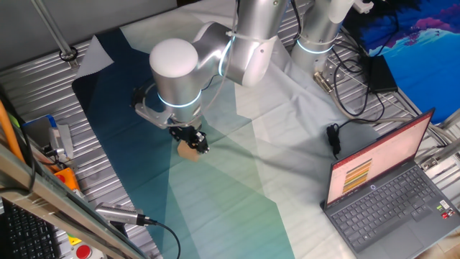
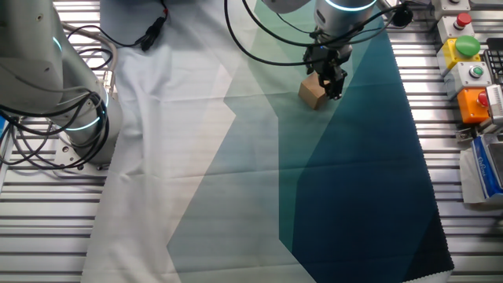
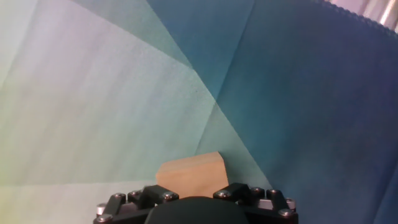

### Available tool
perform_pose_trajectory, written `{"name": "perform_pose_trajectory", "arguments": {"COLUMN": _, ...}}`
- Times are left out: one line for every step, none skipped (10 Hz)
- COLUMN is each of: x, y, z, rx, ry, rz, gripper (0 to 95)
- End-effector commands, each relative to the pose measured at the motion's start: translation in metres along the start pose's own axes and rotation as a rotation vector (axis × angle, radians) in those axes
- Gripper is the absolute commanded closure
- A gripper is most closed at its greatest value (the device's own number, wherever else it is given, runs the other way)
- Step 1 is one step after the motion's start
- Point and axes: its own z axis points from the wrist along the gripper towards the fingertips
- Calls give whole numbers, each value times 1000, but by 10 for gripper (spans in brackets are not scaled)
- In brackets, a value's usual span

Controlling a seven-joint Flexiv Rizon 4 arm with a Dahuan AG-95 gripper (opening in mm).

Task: Pick up one small block

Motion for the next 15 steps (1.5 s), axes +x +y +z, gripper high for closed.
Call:
{"name": "perform_pose_trajectory", "arguments": {"x": 2, "y": 1, "z": 7, "rx": 14, "ry": -2, "rz": -26, "gripper": 190}}
{"name": "perform_pose_trajectory", "arguments": {"x": 2, "y": 1, "z": 7, "rx": 14, "ry": -2, "rz": -26, "gripper": 190}}
{"name": "perform_pose_trajectory", "arguments": {"x": 3, "y": 2, "z": 8, "rx": 16, "ry": -3, "rz": -20, "gripper": 190}}
{"name": "perform_pose_trajectory", "arguments": {"x": 2, "y": 2, "z": 8, "rx": 18, "ry": -2, "rz": -5, "gripper": 570}}
{"name": "perform_pose_trajectory", "arguments": {"x": 2, "y": 1, "z": 7, "rx": 19, "ry": 0, "rz": 3, "gripper": 570}}
{"name": "perform_pose_trajectory", "arguments": {"x": 2, "y": 1, "z": 7, "rx": 22, "ry": 4, "rz": 12, "gripper": 760}}
{"name": "perform_pose_trajectory", "arguments": {"x": 2, "y": 1, "z": 6, "rx": 20, "ry": 4, "rz": 12, "gripper": 950}}
{"name": "perform_pose_trajectory", "arguments": {"x": 2, "y": 1, "z": 6, "rx": 18, "ry": 2, "rz": 17, "gripper": 950}}
{"name": "perform_pose_trajectory", "arguments": {"x": 2, "y": 1, "z": 6, "rx": 18, "ry": 2, "rz": 17, "gripper": 950}}
{"name": "perform_pose_trajectory", "arguments": {"x": 2, "y": 1, "z": 6, "rx": 18, "ry": 2, "rz": 19, "gripper": 950}}
{"name": "perform_pose_trajectory", "arguments": {"x": 2, "y": 1, "z": 5, "rx": 18, "ry": 2, "rz": 20, "gripper": 950}}
{"name": "perform_pose_trajectory", "arguments": {"x": 1, "y": 0, "z": 2, "rx": 16, "ry": 6, "rz": 27, "gripper": 950}}
{"name": "perform_pose_trajectory", "arguments": {"x": 1, "y": -2, "z": -2, "rx": 15, "ry": 15, "rz": 31, "gripper": 950}}
{"name": "perform_pose_trajectory", "arguments": {"x": 1, "y": -2, "z": -2, "rx": 15, "ry": 15, "rz": 31, "gripper": 950}}
{"name": "perform_pose_trajectory", "arguments": {"x": 0, "y": -3, "z": -9, "rx": 16, "ry": 21, "rz": 37, "gripper": 950}}
